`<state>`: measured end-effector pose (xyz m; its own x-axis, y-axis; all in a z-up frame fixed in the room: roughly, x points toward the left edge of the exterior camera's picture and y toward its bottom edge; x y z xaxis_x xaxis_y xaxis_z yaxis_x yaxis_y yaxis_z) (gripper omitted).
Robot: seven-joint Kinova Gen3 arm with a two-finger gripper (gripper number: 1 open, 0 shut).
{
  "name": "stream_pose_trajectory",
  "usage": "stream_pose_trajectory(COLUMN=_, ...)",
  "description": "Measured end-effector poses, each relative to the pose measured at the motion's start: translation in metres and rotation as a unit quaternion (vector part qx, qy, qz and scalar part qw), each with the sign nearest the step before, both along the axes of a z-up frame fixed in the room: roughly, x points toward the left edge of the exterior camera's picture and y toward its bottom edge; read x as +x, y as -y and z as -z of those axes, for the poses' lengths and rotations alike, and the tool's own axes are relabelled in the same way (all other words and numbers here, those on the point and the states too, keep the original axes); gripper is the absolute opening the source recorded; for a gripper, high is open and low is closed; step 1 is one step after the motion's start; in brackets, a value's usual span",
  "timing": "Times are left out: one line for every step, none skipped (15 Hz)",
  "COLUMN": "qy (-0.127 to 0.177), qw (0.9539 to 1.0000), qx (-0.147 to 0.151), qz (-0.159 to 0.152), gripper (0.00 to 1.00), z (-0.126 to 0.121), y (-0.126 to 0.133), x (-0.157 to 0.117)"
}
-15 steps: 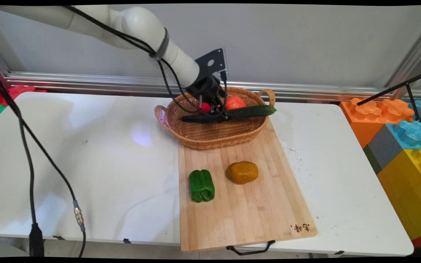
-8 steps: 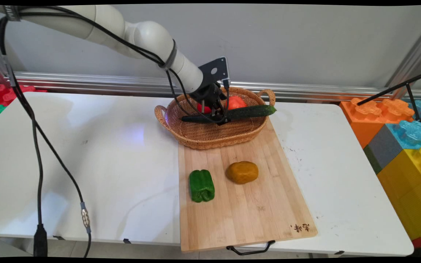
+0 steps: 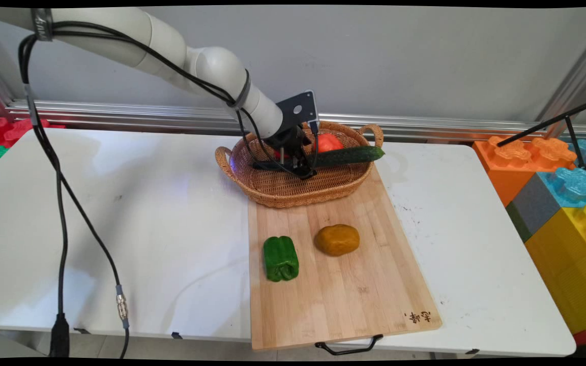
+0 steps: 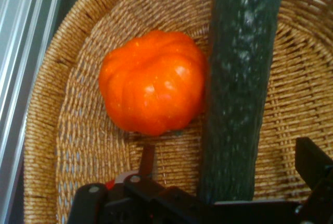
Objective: Pick up the cucumber from the vegetable basket, then place the picked object on the cutting board
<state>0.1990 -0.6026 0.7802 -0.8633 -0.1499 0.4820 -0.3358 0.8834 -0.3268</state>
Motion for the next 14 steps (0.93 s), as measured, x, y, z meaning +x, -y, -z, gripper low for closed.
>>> stream_pose_trajectory(qy=0.0, qw=1.0, qx=0.001, qz=-0.002, gripper=1.0, z=0.002, y=0.001, x=0.0)
stream_pose_trajectory(qy=-0.001, qw=1.0, qx=0.001, qz=-0.004, gripper=1.0, z=0.004, y=0.001, x=0.0)
stream_pose_trajectory(qy=-0.002, qw=1.0, qx=0.002, qz=-0.005, gripper=0.0, z=0.006, y=0.002, x=-0.001)
stream_pose_trajectory(qy=-0.003, qw=1.0, qx=0.002, qz=-0.005, gripper=0.0, z=0.008, y=0.002, x=-0.002)
stream_pose_trajectory(qy=-0.003, qw=1.0, qx=0.003, qz=-0.006, gripper=0.0, z=0.009, y=0.003, x=-0.002)
stream_pose_trajectory(qy=-0.003, qw=1.0, qx=0.004, qz=-0.007, gripper=0.0, z=0.009, y=0.003, x=-0.002)
stream_pose_trajectory(qy=-0.003, qw=0.9999, qx=0.005, qz=-0.009, gripper=0.0, z=0.01, y=0.002, x=-0.002)
stream_pose_trajectory(qy=-0.003, qw=0.9999, qx=0.006, qz=-0.01, gripper=0.0, z=0.01, y=0.002, x=-0.001)
stream_pose_trajectory(qy=-0.003, qw=0.9999, qx=0.007, qz=-0.012, gripper=0.0, z=0.01, y=0.001, x=0.0)
stream_pose_trajectory(qy=-0.003, qw=0.9998, qx=0.009, qz=-0.015, gripper=0.0, z=0.008, y=-0.001, x=0.0)
stream_pose_trajectory(qy=-0.004, qw=0.9998, qx=0.01, qz=-0.018, gripper=0.0, z=0.006, y=-0.004, x=0.001)
stream_pose_trajectory(qy=-0.005, qw=0.9997, qx=0.011, qz=-0.02, gripper=0.0, z=0.002, y=-0.007, x=0.001)
stream_pose_trajectory(qy=-0.008, qw=0.9997, qx=0.009, qz=-0.023, gripper=0.0, z=-0.004, y=-0.01, x=0.0)
stream_pose_trajectory(qy=-0.012, qw=0.9996, qx=0.004, qz=-0.025, gripper=0.0, z=-0.014, y=-0.014, x=-0.002)
